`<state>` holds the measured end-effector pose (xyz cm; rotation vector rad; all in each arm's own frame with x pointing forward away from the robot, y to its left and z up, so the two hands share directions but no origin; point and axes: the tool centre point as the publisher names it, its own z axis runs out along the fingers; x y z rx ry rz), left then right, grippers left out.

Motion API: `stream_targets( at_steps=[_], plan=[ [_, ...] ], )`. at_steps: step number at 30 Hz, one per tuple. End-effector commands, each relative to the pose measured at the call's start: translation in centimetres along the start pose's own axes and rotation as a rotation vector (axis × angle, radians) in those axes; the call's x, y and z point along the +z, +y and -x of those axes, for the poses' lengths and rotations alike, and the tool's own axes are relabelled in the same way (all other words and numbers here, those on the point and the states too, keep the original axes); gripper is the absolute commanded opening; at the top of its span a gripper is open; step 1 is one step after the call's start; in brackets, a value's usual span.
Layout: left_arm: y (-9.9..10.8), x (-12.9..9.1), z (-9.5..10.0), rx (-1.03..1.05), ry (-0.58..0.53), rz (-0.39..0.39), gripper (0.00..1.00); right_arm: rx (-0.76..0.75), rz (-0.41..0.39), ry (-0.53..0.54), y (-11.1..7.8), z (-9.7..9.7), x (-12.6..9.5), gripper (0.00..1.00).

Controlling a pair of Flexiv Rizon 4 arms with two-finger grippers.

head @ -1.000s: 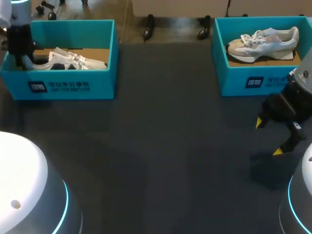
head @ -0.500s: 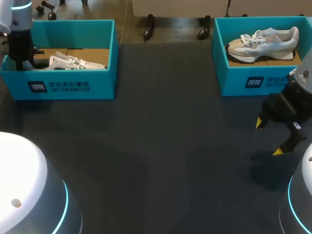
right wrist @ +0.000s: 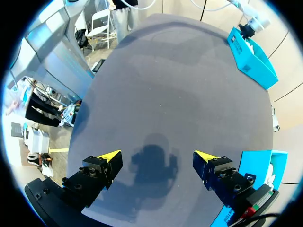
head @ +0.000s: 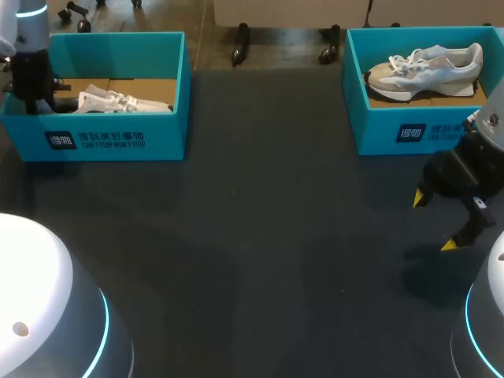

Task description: Take the shoe out of the shoebox, open the shoe tongue, remove and reinsert the insole, then place the shoe into the shoebox

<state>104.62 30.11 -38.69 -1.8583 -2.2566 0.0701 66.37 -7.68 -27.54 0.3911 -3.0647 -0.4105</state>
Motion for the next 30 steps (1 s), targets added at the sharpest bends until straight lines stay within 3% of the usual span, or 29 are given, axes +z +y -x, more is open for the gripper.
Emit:
stream_targets(
  at_steps=[1, 12, 16, 21, 27, 30],
  plan=[
    [0.4, 0.4, 0.2, 0.011, 0.012, 0.002, 0.00, 0.000, -0.003, -0.001, 0.0, -0.1, 0.1, 1.00],
    [0.1, -0.3, 0.3, 0.014, 0.040, 0.053, 0.02, 0.000, -0.003, -0.001, 0.0, -0.1, 0.1, 1.00],
    [-0.1, -0.5, 0.4, 0.018, 0.040, 0.061, 0.41, 0.000, -0.003, -0.001, 0.0, -0.1, 0.1, 1.00],
    [-0.2, -1.2, 0.3, 0.025, 0.019, 0.064, 0.52, 0.000, -0.003, -0.001, 0.0, -0.1, 0.1, 1.00],
    [-0.3, -2.5, 0.4, 0.038, -0.015, 0.076, 0.93, 0.000, -0.003, -0.001, 0.0, -0.1, 0.1, 1.00],
    [-0.4, -3.7, 0.4, 0.038, -0.033, 0.083, 1.00, 0.000, -0.003, -0.001, 0.0, -0.1, 0.1, 1.00]
  ],
)
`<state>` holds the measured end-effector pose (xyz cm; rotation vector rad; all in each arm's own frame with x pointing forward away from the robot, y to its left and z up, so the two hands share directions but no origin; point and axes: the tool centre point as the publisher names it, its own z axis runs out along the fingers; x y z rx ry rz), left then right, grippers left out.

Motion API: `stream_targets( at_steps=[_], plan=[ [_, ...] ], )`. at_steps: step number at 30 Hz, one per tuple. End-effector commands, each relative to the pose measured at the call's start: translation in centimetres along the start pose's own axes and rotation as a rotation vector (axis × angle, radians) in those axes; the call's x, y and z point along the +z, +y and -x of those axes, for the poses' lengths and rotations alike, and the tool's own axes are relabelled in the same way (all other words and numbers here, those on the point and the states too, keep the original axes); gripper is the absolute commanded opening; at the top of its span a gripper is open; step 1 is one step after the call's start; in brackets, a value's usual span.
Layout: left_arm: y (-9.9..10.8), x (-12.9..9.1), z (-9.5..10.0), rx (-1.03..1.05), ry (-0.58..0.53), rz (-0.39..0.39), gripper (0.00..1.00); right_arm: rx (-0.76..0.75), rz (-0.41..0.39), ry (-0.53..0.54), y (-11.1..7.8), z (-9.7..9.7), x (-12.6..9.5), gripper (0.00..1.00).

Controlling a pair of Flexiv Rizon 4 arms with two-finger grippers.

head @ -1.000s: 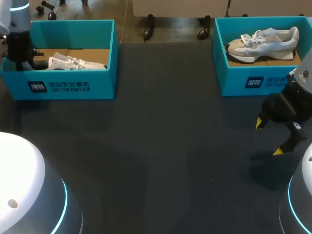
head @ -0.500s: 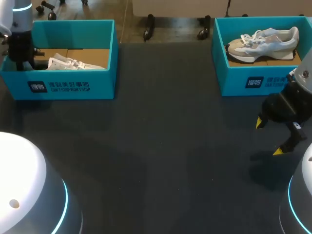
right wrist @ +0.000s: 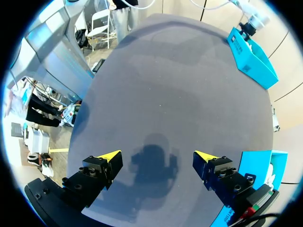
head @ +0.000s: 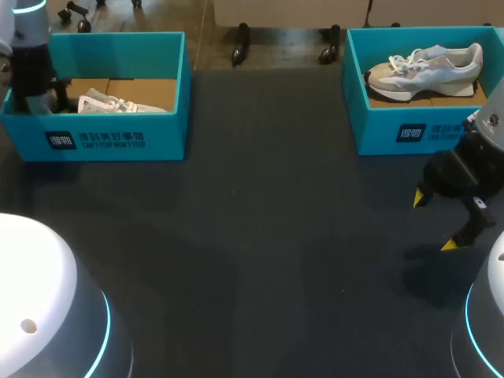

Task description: Take the shoe out of the shoebox, open the shoe tongue, remove and reinsert the insole, then place the shoe into the shoebox

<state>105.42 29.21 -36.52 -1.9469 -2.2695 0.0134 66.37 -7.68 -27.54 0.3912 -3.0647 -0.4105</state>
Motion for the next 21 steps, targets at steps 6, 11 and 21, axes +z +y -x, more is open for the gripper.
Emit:
stream_targets(
  at_steps=[6, 11, 21],
  plan=[
    [-1.4, -4.8, 0.7, 0.030, -0.047, 0.052, 1.00, 0.000, -0.003, -0.001, 0.0, -0.1, 0.1, 1.00],
    [-2.5, -7.2, 1.5, 0.051, -0.071, 0.069, 1.00, 0.000, -0.003, -0.001, 0.0, -0.1, 0.1, 1.00],
    [-5.2, -11.8, 0.5, 0.091, -0.076, 0.067, 1.00, 0.000, -0.003, -0.001, 0.0, -0.1, 0.1, 1.00]
  ],
)
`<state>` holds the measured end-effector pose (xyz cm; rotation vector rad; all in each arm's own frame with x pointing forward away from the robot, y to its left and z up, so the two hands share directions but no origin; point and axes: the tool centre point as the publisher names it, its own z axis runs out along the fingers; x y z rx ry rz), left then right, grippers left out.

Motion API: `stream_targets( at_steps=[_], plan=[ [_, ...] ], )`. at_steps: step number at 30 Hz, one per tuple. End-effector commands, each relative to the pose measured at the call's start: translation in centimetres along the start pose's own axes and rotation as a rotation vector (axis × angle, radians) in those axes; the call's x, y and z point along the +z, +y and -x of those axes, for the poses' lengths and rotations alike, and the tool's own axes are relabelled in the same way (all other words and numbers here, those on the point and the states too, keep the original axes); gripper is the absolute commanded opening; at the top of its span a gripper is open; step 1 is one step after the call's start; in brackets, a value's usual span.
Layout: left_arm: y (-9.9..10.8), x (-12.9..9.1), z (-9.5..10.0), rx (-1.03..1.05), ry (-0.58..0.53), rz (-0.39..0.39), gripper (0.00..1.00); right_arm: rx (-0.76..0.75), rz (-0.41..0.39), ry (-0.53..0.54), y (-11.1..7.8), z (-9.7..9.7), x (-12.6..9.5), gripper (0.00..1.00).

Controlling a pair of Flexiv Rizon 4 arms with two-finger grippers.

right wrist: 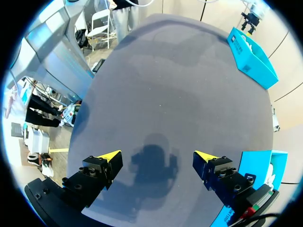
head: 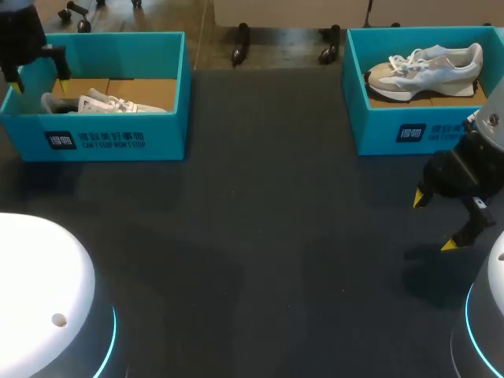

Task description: Take the shoe out of the shoebox, open the shoe tongue, remove and reinsert the insole, then place the shoe into the shoebox

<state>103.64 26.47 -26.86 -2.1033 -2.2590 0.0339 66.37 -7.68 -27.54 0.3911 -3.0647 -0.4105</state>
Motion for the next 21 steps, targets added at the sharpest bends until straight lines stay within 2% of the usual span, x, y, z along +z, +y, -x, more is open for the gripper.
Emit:
stream_targets(
  at_steps=[1, 8, 13, 21],
  plan=[
    [-2.2, -2.7, -0.6, 0.009, 0.005, -0.001, 1.00, 0.000, -0.003, -0.001, 0.0, -0.1, 0.1, 1.00],
    [-4.5, -6.2, -0.9, 0.036, 0.007, 0.004, 1.00, 0.000, -0.003, -0.001, 0.0, -0.1, 0.1, 1.00],
    [-5.7, -7.8, -0.9, 0.062, -0.004, 0.014, 1.00, 0.000, -0.003, -0.001, 0.0, -0.1, 0.1, 1.00],
    [-5.9, -8.0, -0.9, 0.074, -0.004, 0.017, 1.00, 0.000, -0.003, -0.001, 0.0, -0.1, 0.1, 1.00]
  ],
)
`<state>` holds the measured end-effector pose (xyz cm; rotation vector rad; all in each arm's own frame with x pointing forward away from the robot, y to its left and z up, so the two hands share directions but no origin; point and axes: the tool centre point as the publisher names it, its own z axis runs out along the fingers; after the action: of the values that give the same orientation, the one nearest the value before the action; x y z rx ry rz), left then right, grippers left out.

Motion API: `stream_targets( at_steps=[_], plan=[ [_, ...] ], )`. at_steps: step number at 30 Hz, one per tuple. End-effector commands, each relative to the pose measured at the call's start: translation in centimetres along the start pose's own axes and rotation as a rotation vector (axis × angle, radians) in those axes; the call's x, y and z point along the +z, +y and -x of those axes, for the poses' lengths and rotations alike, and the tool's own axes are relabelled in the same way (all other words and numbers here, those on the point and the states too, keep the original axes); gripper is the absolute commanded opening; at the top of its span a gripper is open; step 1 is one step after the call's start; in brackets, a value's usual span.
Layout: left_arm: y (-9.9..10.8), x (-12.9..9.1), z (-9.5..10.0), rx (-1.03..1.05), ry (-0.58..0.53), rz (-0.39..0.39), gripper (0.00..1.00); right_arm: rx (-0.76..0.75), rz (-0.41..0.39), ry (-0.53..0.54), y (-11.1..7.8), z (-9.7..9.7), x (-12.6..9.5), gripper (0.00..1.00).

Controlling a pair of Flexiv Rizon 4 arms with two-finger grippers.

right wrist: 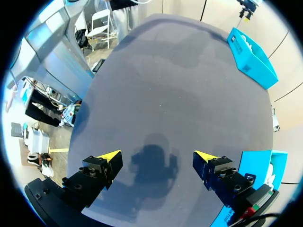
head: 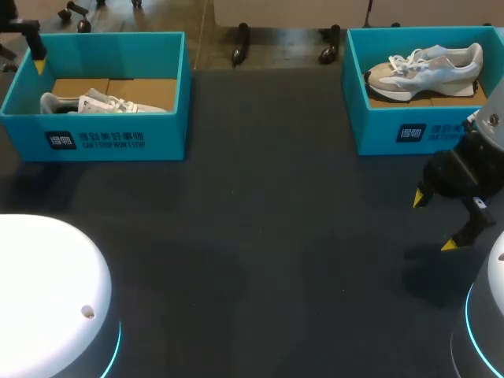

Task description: Take the shoe out of the shoebox, open the shoe tongue, remove and reinsert the insole, then place the shoe into the shoebox

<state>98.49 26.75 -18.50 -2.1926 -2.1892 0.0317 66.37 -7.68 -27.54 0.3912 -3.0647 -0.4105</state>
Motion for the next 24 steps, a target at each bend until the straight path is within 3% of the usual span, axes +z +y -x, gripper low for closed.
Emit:
stream_targets(
  at_steps=[1, 3, 8, 13, 17, 19, 24],
  plan=[
    [-0.3, 0.1, 0.0, 0.001, 0.001, 0.007, 1.00, 0.000, -0.003, -0.001, 0.0, -0.1, 0.1, 1.00],
    [-0.3, 0.1, 0.0, 0.001, 0.001, 0.007, 1.00, 0.029, -0.015, -0.018, -0.6, 0.4, -0.5, 1.00],
    [-0.3, 0.1, 0.0, 0.001, 0.001, 0.007, 1.00, 0.217, -0.105, 0.011, -3.8, 3.9, -2.6, 1.00],
    [-0.3, 0.1, 0.0, 0.001, 0.001, 0.007, 1.00, 0.365, -0.055, -0.037, -6.7, 6.6, -5.7, 1.00],
    [-0.3, 0.1, 0.0, 0.001, 0.001, 0.007, 1.00, 0.438, -0.125, -0.048, -8.9, 8.5, -7.6, 1.00],
    [-0.3, 0.1, 0.0, 0.001, 0.001, 0.007, 1.00, 0.456, -0.209, -0.080, -9.4, 9.3, -8.9, 1.00],
    [-0.3, 0.1, 0.0, 0.001, 0.001, 0.007, 1.00, 0.456, -0.209, -0.080, -9.4, 9.3, -8.9, 1.00]
  ],
)
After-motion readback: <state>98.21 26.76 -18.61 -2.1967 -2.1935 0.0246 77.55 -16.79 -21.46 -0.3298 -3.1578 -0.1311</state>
